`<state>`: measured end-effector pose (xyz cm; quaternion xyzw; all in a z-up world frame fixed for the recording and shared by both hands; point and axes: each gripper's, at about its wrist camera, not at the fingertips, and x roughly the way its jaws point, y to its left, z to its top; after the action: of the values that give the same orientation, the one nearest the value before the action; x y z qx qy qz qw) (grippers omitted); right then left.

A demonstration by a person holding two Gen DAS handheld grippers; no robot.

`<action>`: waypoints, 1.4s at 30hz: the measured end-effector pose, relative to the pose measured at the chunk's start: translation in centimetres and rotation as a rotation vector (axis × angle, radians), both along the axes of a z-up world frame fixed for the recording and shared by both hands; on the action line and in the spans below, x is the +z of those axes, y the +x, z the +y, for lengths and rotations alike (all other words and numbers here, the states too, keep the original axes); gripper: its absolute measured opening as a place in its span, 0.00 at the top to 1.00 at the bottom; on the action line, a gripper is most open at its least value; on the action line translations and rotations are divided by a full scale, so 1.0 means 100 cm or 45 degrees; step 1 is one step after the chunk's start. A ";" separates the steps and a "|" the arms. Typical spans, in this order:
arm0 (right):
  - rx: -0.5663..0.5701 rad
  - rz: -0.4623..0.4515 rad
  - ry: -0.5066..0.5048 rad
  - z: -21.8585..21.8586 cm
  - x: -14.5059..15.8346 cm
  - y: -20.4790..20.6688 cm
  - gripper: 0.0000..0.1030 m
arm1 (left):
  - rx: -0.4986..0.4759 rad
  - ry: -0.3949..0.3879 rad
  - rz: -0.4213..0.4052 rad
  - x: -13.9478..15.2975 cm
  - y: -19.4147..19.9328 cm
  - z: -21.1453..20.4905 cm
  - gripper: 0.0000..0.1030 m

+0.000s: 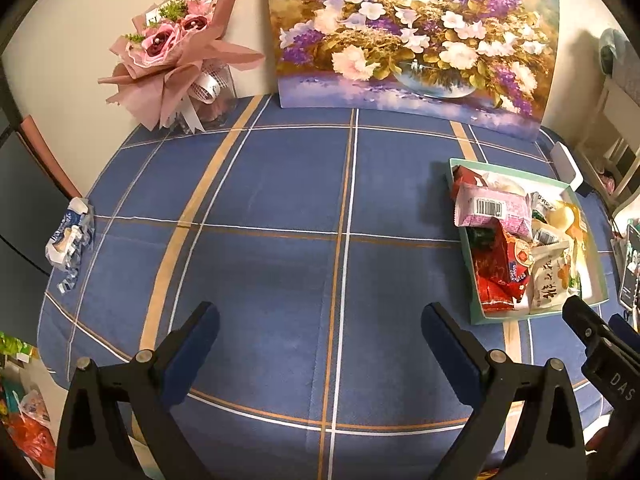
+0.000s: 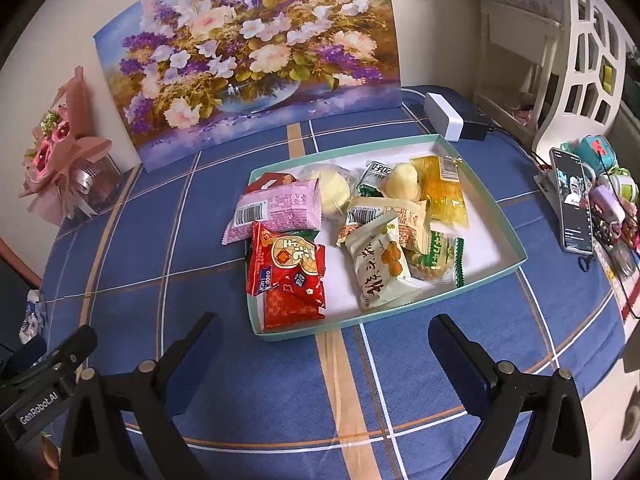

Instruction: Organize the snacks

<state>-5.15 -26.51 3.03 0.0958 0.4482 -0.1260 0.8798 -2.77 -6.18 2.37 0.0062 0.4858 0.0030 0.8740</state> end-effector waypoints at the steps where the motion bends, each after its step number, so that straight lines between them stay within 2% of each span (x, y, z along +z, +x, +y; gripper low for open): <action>1: -0.001 0.000 -0.002 0.000 0.000 0.000 0.00 | -0.002 -0.004 0.003 0.000 0.000 0.000 0.02; 14: 0.001 0.013 -0.034 -0.001 -0.004 0.004 0.00 | -0.006 -0.040 0.021 -0.010 0.005 -0.001 0.02; 42: 0.036 0.058 -0.064 0.004 -0.010 0.009 0.00 | -0.030 0.006 0.028 -0.015 0.003 -0.004 0.02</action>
<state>-4.22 -26.11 2.05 0.0642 0.4660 -0.1270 0.8733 -2.43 -6.62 0.83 0.0141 0.4954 -0.0063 0.8685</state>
